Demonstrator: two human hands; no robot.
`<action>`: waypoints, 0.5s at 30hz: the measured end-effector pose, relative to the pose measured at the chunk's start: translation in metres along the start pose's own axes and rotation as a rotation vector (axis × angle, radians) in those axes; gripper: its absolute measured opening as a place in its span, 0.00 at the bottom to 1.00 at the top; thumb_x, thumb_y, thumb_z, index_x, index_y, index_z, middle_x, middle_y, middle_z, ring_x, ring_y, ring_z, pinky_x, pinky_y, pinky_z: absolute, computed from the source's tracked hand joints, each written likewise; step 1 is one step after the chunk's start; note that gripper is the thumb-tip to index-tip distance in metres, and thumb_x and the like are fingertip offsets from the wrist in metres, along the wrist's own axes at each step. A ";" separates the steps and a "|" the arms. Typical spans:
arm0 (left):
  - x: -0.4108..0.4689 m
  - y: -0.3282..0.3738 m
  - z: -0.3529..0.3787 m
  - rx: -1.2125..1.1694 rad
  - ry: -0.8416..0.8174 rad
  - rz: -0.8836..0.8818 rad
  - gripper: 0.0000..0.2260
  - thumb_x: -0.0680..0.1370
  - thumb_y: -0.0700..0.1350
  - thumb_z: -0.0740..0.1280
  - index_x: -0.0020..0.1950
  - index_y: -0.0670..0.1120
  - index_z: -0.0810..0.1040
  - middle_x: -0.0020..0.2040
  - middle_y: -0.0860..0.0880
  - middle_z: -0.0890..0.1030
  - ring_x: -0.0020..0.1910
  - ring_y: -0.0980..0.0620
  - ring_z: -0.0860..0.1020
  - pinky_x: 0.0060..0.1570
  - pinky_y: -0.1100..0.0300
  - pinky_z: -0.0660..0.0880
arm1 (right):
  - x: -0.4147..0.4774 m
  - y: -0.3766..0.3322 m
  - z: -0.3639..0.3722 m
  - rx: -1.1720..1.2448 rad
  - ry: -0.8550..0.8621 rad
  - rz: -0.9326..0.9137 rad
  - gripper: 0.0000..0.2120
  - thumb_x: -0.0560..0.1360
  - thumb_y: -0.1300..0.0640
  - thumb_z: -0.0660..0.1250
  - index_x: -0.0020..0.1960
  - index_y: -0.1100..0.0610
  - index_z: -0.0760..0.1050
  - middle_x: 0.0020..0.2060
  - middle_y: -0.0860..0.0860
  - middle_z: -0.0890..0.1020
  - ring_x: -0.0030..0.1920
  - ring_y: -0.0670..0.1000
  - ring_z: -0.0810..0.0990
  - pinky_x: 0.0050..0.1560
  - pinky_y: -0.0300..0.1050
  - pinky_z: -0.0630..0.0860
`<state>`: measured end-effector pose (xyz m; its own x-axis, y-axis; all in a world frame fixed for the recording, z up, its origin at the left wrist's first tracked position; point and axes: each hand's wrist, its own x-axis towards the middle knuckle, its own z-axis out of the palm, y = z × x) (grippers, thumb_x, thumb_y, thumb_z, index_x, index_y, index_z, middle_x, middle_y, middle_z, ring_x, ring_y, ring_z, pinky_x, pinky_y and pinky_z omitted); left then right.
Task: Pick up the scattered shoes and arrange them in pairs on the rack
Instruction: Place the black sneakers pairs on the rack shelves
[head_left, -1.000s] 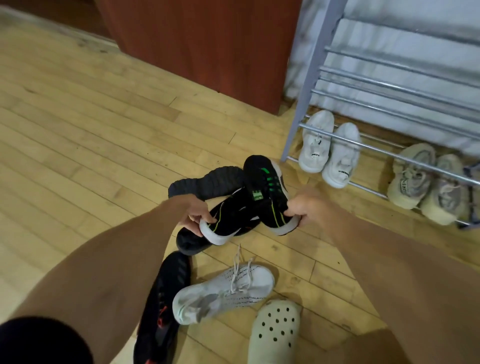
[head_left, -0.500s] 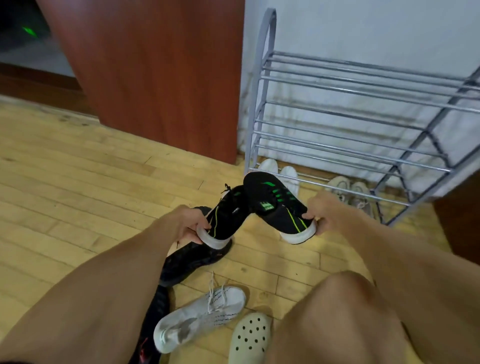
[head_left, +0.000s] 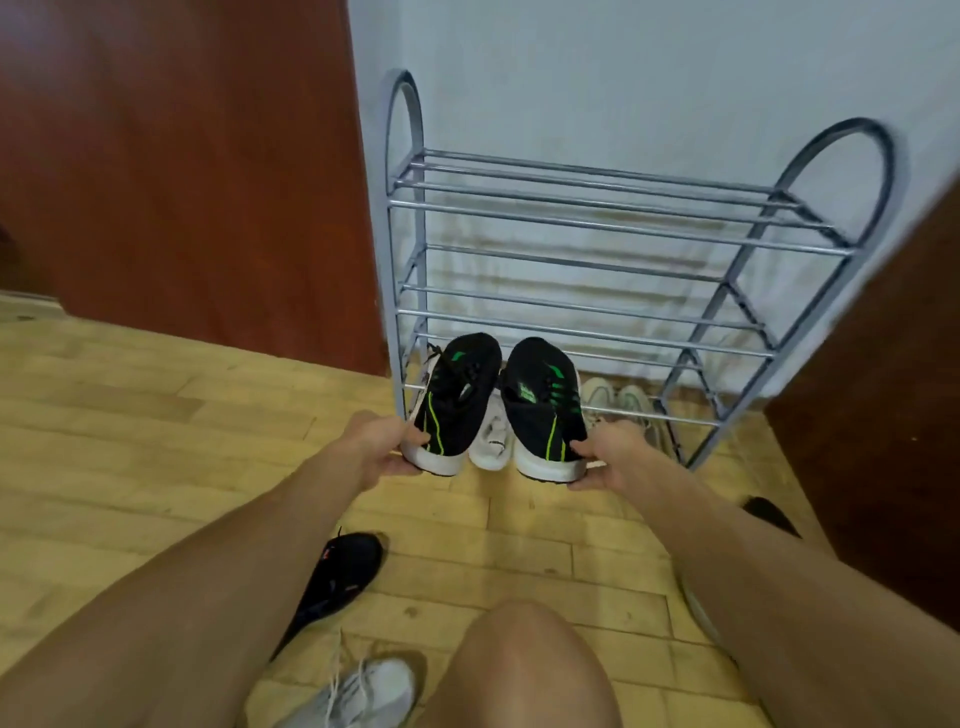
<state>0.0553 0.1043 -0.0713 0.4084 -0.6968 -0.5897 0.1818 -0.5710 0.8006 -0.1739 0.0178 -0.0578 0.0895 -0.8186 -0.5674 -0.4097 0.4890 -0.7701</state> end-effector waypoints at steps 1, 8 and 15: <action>0.014 0.002 0.005 -0.013 0.012 0.008 0.09 0.74 0.32 0.68 0.54 0.32 0.77 0.57 0.38 0.78 0.51 0.40 0.79 0.52 0.47 0.79 | 0.011 -0.001 0.002 0.008 0.031 0.007 0.04 0.77 0.71 0.62 0.45 0.65 0.70 0.40 0.57 0.76 0.42 0.62 0.78 0.53 0.65 0.78; 0.101 0.025 0.042 -0.106 0.065 0.023 0.10 0.73 0.34 0.70 0.53 0.32 0.77 0.44 0.40 0.79 0.40 0.42 0.79 0.49 0.47 0.80 | 0.099 -0.007 0.019 0.190 0.081 0.011 0.09 0.77 0.67 0.63 0.57 0.66 0.74 0.51 0.61 0.78 0.33 0.52 0.77 0.25 0.41 0.79; 0.169 0.031 0.058 -0.138 0.062 0.035 0.05 0.73 0.36 0.71 0.39 0.36 0.76 0.38 0.41 0.77 0.36 0.41 0.79 0.48 0.49 0.81 | 0.171 -0.022 0.038 0.174 0.052 0.010 0.17 0.79 0.63 0.62 0.67 0.66 0.70 0.60 0.61 0.79 0.57 0.58 0.81 0.29 0.38 0.78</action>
<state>0.0786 -0.0563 -0.1526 0.4701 -0.6845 -0.5572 0.2858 -0.4792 0.8298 -0.1151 -0.1220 -0.1488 0.0376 -0.8258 -0.5627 -0.2467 0.5380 -0.8060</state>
